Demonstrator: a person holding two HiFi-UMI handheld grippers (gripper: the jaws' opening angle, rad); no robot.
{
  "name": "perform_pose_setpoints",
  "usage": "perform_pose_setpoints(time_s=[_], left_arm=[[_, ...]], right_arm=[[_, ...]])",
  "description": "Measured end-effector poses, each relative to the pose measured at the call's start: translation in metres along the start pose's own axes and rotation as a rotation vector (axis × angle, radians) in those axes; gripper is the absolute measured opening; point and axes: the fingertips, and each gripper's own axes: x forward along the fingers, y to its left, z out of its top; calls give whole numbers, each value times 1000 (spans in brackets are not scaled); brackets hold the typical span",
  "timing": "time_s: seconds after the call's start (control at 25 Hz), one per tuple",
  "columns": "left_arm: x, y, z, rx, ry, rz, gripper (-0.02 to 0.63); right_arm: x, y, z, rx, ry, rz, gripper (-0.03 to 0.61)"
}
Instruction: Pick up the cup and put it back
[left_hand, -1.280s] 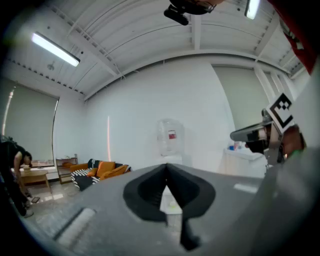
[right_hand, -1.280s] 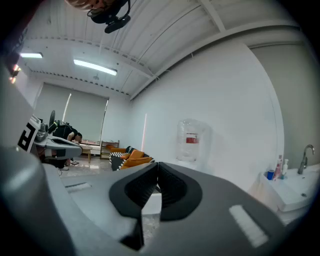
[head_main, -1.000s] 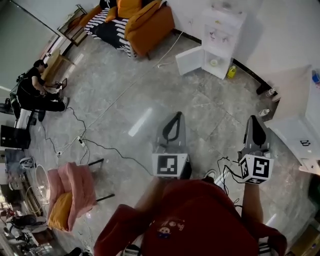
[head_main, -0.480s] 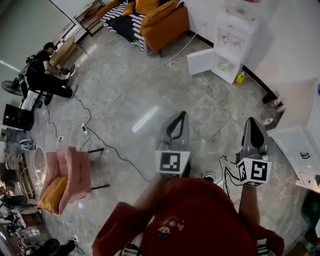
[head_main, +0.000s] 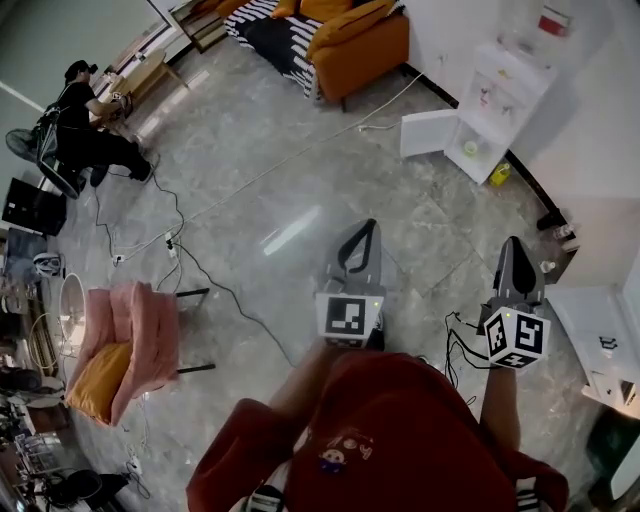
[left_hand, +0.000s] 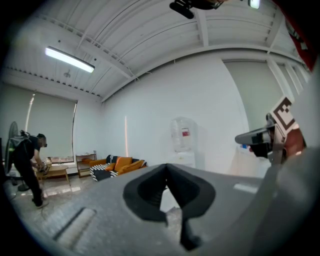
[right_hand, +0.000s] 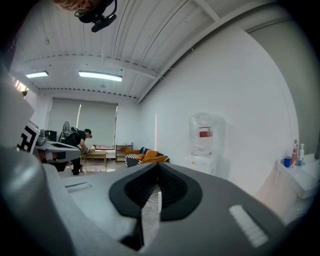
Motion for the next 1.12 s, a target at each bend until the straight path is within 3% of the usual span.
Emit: perform_pose_setpoints(time_s=[0.12,0.48,0.72,1.12], left_arm=[[8,31,-15,34,12,-10,2],[52,97,-50,-17,90,-57,2],[82,100,-60,-38,102,-89,2],[169,77,-64,-18,118,-123,2]], right_arm=[[25,15,-6,-5,20,-17,2],[78,33,-22,6,76,-111,2],[99,21,-31,13,104,-149,2],[167,-35,-46,55,106,-162,2]])
